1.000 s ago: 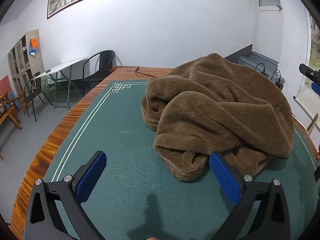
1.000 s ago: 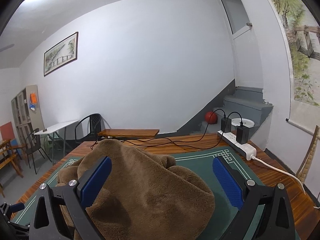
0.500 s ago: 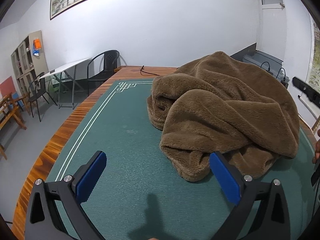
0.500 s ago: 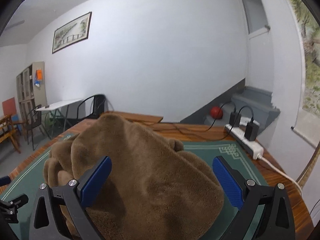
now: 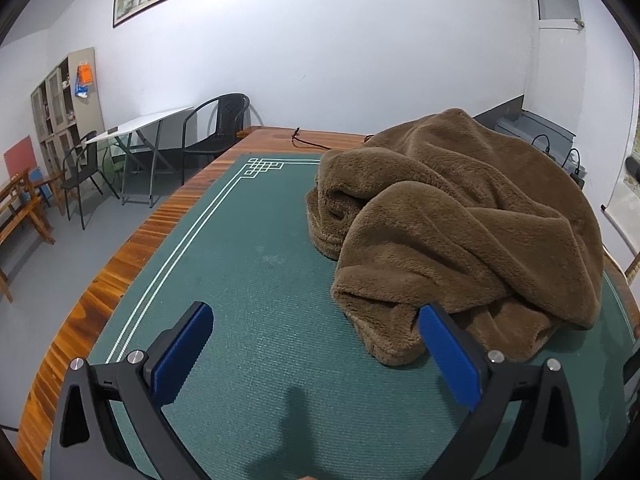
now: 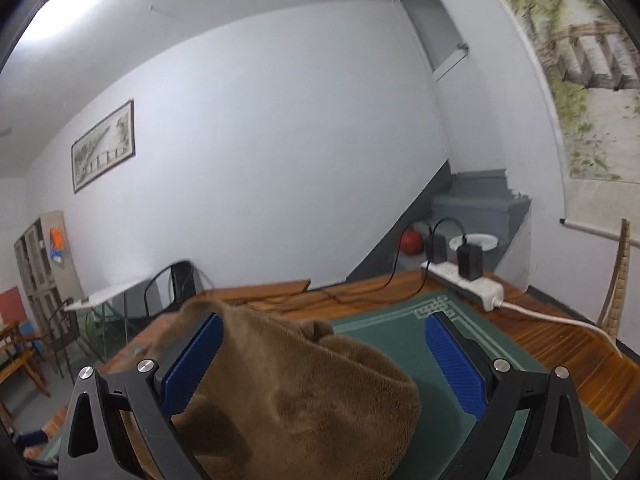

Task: Fold clothes
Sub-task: 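Move the right gripper onto the brown fleece blanket and close on it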

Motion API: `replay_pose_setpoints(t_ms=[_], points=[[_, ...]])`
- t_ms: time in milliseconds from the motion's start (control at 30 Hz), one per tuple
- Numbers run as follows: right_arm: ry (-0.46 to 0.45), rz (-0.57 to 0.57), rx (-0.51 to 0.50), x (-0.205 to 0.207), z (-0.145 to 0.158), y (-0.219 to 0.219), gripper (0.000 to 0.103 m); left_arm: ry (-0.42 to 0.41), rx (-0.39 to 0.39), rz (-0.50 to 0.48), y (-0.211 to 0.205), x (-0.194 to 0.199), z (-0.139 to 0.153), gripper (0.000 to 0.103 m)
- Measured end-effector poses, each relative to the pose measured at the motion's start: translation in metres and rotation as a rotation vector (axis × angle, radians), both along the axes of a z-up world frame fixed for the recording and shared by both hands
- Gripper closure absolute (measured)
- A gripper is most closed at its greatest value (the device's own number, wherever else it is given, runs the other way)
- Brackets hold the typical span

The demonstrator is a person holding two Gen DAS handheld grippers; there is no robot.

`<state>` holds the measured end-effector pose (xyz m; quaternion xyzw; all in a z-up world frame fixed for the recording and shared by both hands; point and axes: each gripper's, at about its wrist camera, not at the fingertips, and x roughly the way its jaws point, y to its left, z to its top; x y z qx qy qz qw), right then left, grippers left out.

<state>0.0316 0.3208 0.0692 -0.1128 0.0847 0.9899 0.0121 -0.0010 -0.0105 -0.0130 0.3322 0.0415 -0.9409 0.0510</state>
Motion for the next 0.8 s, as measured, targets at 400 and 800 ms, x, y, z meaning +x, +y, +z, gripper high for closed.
replay_pose_setpoints(t_ms=[400, 800], points=[[-0.095, 0.062, 0.162, -0.028, -0.033, -0.022, 0.001, -0.051, 0.035, 0.03, -0.009, -0.009, -0.011, 0.0], [-0.223, 0.213, 0.138, -0.101, -0.034, -0.025, 0.001, -0.162, 0.084, 0.029, -0.014, -0.027, -0.038, 0.0]])
